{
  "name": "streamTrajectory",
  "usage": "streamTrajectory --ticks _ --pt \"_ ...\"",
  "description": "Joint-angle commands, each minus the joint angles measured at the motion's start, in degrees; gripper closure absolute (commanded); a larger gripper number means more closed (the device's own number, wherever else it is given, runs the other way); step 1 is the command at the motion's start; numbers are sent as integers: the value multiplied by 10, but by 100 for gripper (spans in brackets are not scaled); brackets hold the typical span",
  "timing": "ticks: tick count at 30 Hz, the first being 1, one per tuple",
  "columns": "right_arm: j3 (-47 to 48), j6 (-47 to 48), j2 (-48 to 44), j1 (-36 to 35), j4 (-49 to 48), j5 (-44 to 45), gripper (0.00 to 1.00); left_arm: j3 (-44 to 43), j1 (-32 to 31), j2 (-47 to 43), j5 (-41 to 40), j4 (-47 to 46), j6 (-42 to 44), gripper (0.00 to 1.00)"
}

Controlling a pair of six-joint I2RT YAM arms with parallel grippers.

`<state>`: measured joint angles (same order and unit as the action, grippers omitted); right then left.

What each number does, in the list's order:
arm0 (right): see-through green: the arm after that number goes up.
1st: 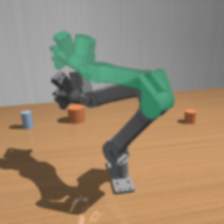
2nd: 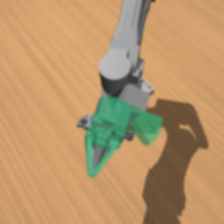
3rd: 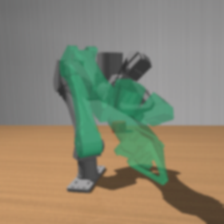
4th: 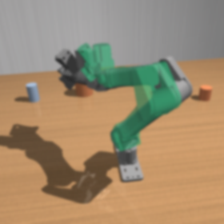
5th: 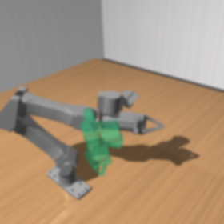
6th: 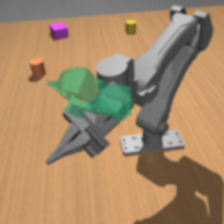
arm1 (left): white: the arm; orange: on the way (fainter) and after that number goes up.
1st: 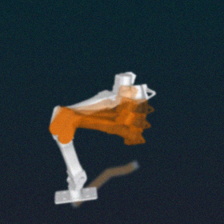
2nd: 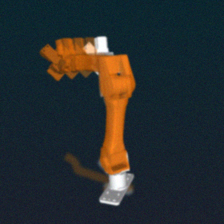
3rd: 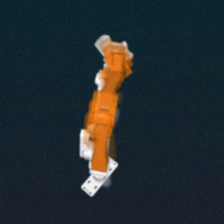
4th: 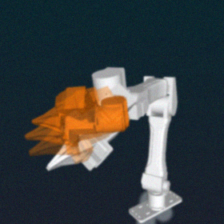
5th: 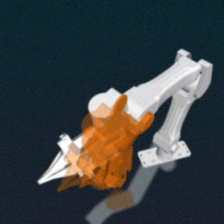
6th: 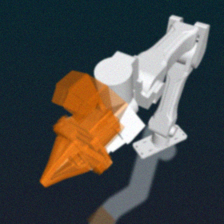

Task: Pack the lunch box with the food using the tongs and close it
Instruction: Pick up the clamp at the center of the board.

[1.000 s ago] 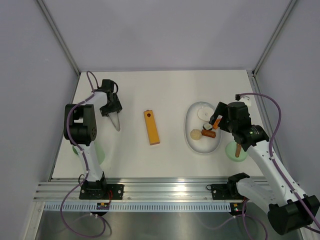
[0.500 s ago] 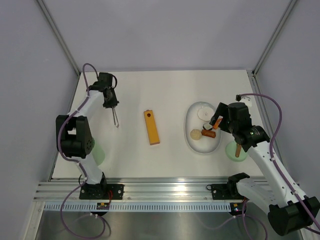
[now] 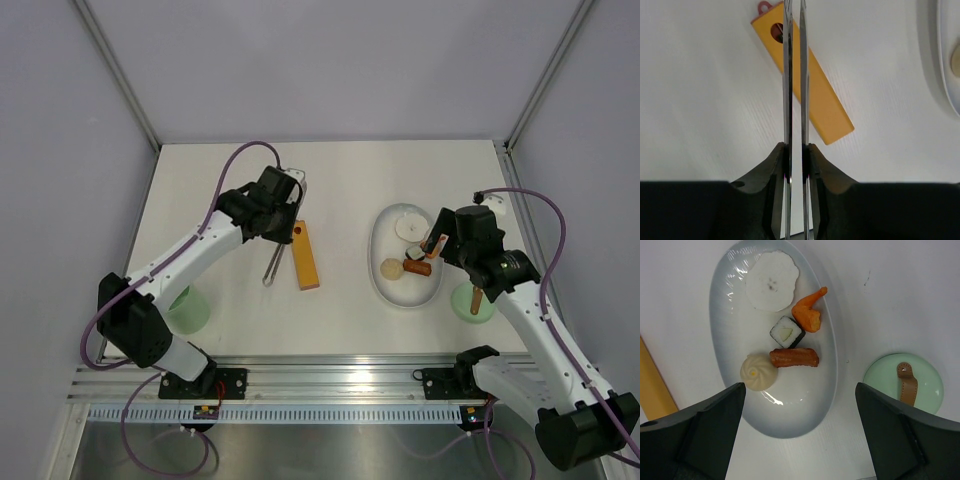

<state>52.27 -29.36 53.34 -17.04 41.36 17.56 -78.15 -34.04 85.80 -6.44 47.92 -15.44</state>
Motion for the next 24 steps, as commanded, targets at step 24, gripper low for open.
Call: streamTrajectory --ticks 24 --pt "27 -7 -42 2 38 43 1 -13 -60 -17 -8 6 -13 54"
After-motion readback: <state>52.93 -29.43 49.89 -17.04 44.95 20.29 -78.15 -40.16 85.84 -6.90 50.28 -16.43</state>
